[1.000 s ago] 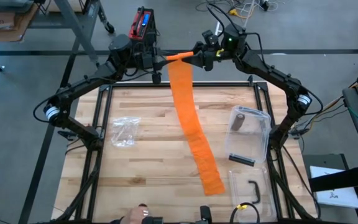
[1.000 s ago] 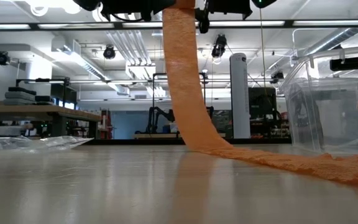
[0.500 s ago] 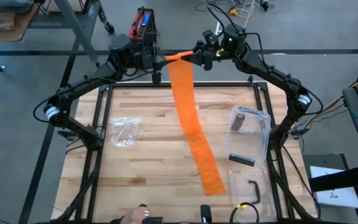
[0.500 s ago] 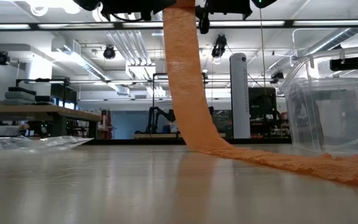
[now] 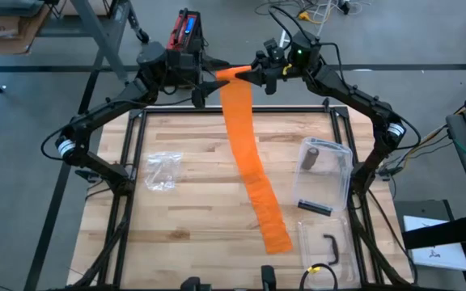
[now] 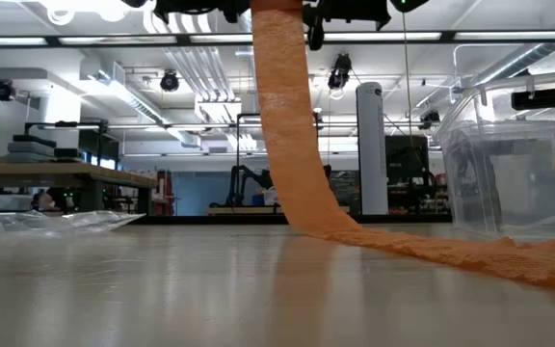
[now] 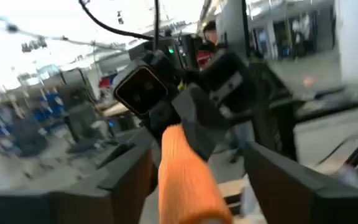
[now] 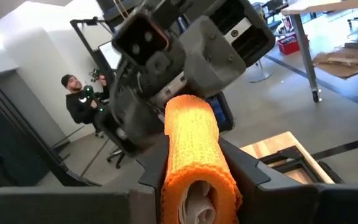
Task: Roll bandage
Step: Roll the orange bandage
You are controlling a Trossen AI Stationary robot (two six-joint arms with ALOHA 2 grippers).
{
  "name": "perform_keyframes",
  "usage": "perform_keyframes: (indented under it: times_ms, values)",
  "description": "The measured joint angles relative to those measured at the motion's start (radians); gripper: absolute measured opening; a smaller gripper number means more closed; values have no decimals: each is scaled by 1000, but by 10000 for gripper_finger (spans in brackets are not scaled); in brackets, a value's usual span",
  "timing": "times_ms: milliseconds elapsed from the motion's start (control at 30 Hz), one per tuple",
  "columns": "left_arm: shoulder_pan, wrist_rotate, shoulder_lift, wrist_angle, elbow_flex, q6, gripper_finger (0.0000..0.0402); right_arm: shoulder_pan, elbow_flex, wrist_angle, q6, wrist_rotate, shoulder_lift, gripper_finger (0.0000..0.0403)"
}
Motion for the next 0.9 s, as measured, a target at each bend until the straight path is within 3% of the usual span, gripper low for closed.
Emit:
perform_keyframes:
  times_ms: [133, 267, 500, 900]
  values:
    - [0, 0, -4, -47, 16, -126, 285, 0, 0, 1, -46, 0, 0, 93]
    - [0, -10, -8, -58, 19, -182, 292, 0, 0, 0, -81, 0, 0, 93]
    - [2, -109, -9, -107, 19, -205, 263, 0, 0, -1, -182, -8, 0, 90]
    - [5, -102, 9, -123, 19, -255, 224, 0, 0, 0, -257, -6, 0, 89]
